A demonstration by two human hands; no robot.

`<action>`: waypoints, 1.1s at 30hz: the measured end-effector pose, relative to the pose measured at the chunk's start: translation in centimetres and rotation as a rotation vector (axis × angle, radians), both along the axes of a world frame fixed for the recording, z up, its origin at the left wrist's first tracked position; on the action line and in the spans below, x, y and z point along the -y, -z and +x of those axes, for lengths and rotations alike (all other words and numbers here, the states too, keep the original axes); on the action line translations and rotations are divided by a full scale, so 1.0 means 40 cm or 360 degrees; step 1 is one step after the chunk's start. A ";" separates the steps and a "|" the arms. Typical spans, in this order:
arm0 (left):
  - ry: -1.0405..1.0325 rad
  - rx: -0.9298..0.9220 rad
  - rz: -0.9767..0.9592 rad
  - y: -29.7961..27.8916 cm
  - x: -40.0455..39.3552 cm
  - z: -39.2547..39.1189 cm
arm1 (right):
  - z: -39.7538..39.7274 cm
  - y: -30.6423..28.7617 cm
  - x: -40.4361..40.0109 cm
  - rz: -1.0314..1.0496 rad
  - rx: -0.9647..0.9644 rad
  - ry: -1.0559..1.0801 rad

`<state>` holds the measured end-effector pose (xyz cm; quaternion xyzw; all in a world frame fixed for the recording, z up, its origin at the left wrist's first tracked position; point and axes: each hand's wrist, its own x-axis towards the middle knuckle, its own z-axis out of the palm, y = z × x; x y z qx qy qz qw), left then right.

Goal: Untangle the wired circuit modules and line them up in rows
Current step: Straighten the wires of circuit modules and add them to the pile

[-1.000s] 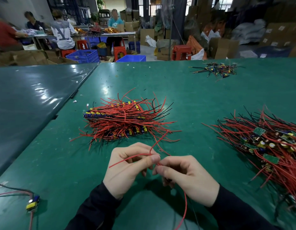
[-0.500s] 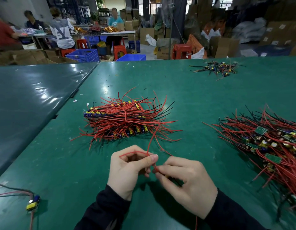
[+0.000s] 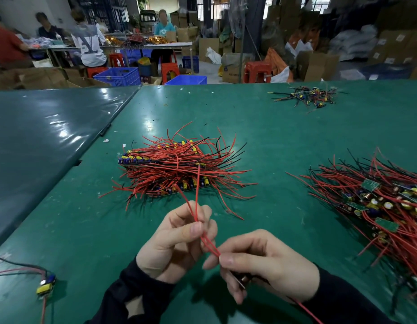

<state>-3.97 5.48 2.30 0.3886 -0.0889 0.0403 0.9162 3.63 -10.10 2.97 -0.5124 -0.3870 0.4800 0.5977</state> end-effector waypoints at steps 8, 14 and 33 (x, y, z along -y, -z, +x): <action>-0.0785 -0.0490 0.0219 -0.004 0.006 0.024 | 0.006 0.016 -0.003 -0.0003 0.0230 0.0488; -0.1112 -0.0594 0.0430 0.018 0.022 0.035 | -0.015 0.055 -0.008 0.0080 0.1446 0.0808; -0.0917 -0.0525 0.0235 -0.018 -0.022 0.020 | -0.003 0.020 -0.004 -0.0042 0.0181 0.0267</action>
